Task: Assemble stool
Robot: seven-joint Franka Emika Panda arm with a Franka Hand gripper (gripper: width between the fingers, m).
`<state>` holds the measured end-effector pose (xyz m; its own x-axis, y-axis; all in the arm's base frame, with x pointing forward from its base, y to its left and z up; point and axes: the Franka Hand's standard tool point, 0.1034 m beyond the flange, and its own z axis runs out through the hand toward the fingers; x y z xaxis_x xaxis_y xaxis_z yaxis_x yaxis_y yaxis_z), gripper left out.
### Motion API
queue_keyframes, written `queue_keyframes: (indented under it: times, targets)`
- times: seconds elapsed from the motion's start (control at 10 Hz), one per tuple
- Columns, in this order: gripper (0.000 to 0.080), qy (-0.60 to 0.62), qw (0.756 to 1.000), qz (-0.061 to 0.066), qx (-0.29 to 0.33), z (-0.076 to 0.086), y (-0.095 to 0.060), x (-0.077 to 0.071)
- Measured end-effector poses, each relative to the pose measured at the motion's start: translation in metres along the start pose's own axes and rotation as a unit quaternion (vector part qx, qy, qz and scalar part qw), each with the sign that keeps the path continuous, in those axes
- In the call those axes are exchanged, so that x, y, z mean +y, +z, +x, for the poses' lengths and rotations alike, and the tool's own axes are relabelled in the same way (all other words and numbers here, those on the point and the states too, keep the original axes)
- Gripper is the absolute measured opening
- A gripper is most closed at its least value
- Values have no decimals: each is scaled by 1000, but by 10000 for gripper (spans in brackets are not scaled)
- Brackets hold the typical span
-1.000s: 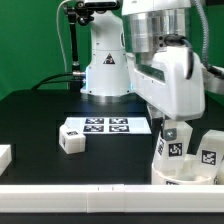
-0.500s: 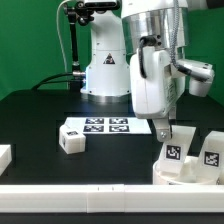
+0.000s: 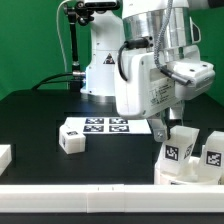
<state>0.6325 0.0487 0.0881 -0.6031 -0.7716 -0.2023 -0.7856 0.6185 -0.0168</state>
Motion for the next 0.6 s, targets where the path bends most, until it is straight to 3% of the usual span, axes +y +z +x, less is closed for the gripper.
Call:
queue_keyframes:
  times: [0.2,0.6]
  targets:
    - [334,26,1000,2,-4,1,0,1]
    - [334,68,997,22,-19,-2,1,4]
